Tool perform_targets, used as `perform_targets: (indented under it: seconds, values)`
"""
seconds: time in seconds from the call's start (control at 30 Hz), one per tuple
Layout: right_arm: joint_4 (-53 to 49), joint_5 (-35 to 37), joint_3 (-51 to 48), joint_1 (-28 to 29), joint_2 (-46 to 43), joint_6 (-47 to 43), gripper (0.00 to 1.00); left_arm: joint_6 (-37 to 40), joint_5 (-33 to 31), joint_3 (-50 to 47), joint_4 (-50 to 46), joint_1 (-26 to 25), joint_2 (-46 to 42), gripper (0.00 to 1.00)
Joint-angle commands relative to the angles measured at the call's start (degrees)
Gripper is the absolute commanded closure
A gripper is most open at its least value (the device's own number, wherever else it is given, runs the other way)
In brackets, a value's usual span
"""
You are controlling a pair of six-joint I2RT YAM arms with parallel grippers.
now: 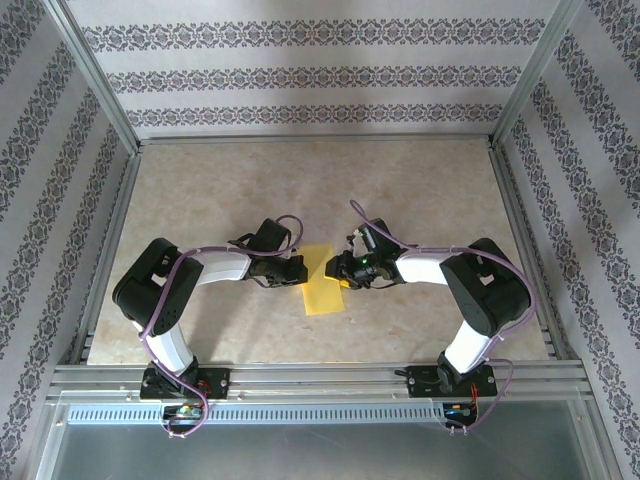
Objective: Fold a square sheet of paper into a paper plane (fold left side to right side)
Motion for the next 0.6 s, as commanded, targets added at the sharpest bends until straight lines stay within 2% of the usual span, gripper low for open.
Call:
perform_targets:
  seconds: [0.0,0.13,0.37,0.57]
  values:
    - [0.56,-0.14,1.29,-0.76,1.07,-2.2,0.64,1.18,-0.22,-0.74,0.08,-0.95,-0.4,0.95]
    - [-0.78,0.43,1.68,-1.06,1.25,-3.59,0.72,1.27,-0.26,-0.62,0.92,-0.94,-1.76,0.92]
    - [-3.24,1.3,2.31,-1.22,0.1,-3.81,0.96,4.63,-4.03,0.98,-1.66,-0.94,-6.91,0.79]
    - [-7.54,3.11,3.41,-1.07,-2.23,-1.05,1.0,15.71,-13.37,2.02,-8.06,-3.49,-17.29,0.72]
